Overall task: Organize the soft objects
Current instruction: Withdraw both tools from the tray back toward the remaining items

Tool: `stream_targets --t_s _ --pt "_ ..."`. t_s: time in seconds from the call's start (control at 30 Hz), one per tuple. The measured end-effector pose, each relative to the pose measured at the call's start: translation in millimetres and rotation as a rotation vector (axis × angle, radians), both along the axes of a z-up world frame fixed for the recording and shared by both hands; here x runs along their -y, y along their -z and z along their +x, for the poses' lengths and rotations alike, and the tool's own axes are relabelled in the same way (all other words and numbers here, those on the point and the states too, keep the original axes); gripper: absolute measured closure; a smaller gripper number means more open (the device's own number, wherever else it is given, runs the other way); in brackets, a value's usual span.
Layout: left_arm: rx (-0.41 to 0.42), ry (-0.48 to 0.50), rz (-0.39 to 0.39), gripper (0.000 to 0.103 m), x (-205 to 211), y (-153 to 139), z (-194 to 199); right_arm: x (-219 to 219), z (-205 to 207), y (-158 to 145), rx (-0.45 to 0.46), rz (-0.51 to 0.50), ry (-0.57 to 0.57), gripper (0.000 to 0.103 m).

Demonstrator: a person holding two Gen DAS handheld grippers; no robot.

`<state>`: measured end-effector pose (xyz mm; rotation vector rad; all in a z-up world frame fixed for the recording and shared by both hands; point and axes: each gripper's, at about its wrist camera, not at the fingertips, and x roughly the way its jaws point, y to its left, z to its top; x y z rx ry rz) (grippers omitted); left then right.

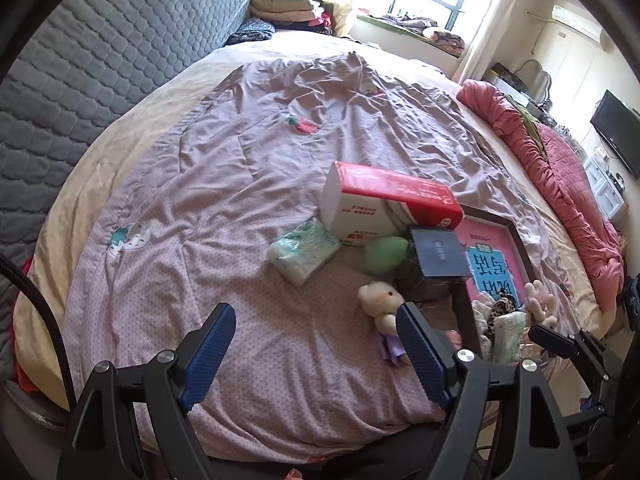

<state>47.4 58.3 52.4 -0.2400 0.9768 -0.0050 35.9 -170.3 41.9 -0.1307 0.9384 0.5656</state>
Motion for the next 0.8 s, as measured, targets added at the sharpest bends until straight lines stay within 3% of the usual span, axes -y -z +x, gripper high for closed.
stream_targets --t_s 0.47,0.8 --pt "-0.039 0.019 0.012 0.021 -2.7 27.9 5.1 -21.3 6.0 24.4 -0.038 -0.028 -0.039 0.020" --pt "-0.050 -0.006 -0.020 0.021 -16.9 54.4 19.4 -35.3 22.5 47.7 -0.073 -0.048 -0.053 0.020"
